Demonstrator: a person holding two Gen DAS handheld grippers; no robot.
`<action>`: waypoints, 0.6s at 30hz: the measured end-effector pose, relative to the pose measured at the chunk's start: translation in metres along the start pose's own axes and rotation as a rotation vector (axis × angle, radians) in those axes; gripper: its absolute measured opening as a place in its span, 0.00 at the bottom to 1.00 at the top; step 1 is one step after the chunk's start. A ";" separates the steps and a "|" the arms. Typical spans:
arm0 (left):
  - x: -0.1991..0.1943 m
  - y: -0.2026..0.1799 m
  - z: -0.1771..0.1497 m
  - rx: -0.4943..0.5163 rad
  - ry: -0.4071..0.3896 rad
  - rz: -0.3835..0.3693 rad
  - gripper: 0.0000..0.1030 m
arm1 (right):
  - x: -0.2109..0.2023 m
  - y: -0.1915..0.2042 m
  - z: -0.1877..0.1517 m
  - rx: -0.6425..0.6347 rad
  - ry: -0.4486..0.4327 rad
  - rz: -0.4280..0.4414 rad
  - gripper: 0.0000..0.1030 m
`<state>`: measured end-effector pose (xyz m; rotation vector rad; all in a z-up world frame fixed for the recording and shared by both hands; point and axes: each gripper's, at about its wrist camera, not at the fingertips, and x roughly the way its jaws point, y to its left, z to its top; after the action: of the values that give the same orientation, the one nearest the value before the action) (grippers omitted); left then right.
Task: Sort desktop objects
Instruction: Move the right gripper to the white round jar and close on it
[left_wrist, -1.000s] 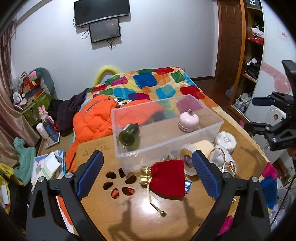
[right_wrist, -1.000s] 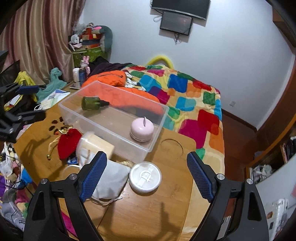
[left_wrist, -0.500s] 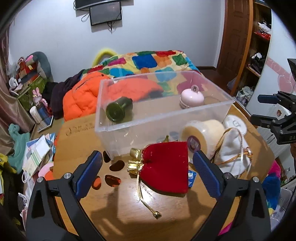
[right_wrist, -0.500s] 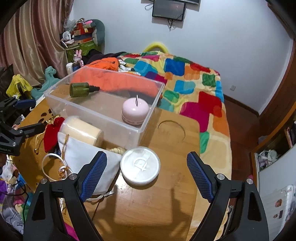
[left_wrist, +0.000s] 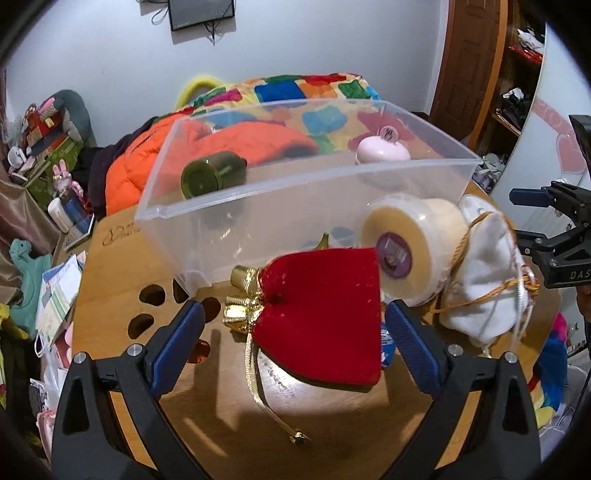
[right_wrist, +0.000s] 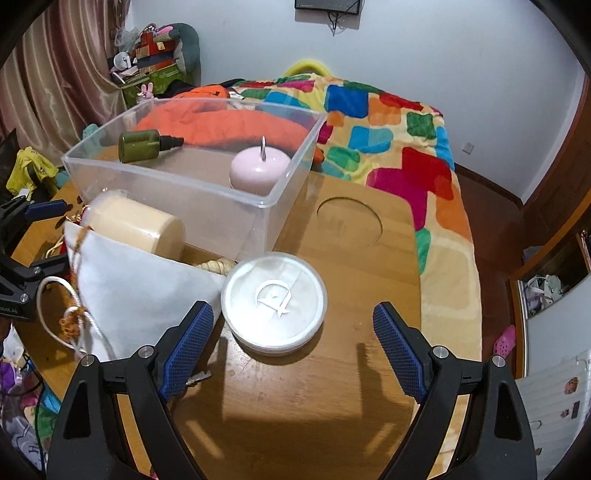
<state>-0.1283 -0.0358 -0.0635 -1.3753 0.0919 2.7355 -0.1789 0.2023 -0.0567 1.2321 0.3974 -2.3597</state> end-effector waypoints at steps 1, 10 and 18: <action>0.002 0.001 -0.001 -0.007 0.009 -0.003 0.96 | 0.002 -0.001 0.000 0.005 0.005 0.004 0.84; 0.015 0.008 0.000 -0.060 0.044 -0.043 0.96 | 0.019 -0.005 -0.002 0.039 0.006 0.029 0.84; 0.020 0.003 0.004 -0.044 0.040 -0.047 0.95 | 0.026 -0.004 -0.002 0.052 -0.016 0.046 0.82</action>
<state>-0.1438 -0.0378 -0.0773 -1.4249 0.0023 2.6881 -0.1925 0.2003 -0.0793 1.2320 0.3009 -2.3536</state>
